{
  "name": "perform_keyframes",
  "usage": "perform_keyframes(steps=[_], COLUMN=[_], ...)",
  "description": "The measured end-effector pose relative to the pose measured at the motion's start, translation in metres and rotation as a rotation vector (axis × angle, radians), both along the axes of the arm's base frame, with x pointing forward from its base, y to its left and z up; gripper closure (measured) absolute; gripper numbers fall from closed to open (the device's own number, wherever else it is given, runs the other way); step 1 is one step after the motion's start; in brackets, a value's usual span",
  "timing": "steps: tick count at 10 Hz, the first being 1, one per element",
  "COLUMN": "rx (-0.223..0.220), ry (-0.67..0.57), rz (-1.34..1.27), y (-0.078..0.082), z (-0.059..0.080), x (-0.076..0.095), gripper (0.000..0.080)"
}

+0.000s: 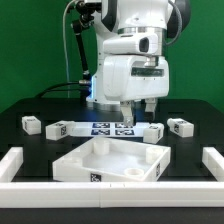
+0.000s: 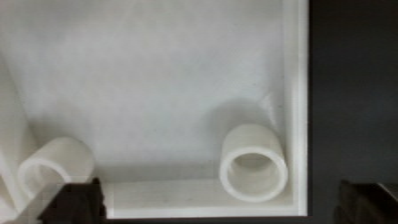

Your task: Assemble square table

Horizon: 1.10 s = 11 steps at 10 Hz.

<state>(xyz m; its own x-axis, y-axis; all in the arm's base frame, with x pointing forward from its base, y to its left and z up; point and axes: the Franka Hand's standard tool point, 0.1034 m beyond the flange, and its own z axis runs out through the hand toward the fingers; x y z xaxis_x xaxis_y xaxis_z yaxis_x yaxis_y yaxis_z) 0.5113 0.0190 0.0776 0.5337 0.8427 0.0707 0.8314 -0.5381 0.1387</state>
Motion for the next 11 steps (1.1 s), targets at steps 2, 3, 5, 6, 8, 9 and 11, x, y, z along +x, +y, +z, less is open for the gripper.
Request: perform_keyframes(steps=[2, 3, 5, 6, 8, 9, 11], rx=[0.006, 0.010, 0.012, 0.016, 0.016, 0.016, 0.015], ry=[0.073, 0.093, 0.118, 0.105, 0.106, 0.106, 0.116], rz=[-0.015, -0.023, -0.017, -0.015, -0.015, -0.015, -0.014], y=[-0.008, -0.004, 0.000, 0.003, 0.002, 0.002, 0.003], z=[-0.034, -0.049, -0.065, -0.066, -0.066, -0.066, -0.068], x=[-0.014, -0.017, -0.021, -0.020, -0.020, -0.020, -0.024], gripper=[0.0150, 0.0150, 0.0150, 0.0150, 0.0266, 0.0401, 0.0584])
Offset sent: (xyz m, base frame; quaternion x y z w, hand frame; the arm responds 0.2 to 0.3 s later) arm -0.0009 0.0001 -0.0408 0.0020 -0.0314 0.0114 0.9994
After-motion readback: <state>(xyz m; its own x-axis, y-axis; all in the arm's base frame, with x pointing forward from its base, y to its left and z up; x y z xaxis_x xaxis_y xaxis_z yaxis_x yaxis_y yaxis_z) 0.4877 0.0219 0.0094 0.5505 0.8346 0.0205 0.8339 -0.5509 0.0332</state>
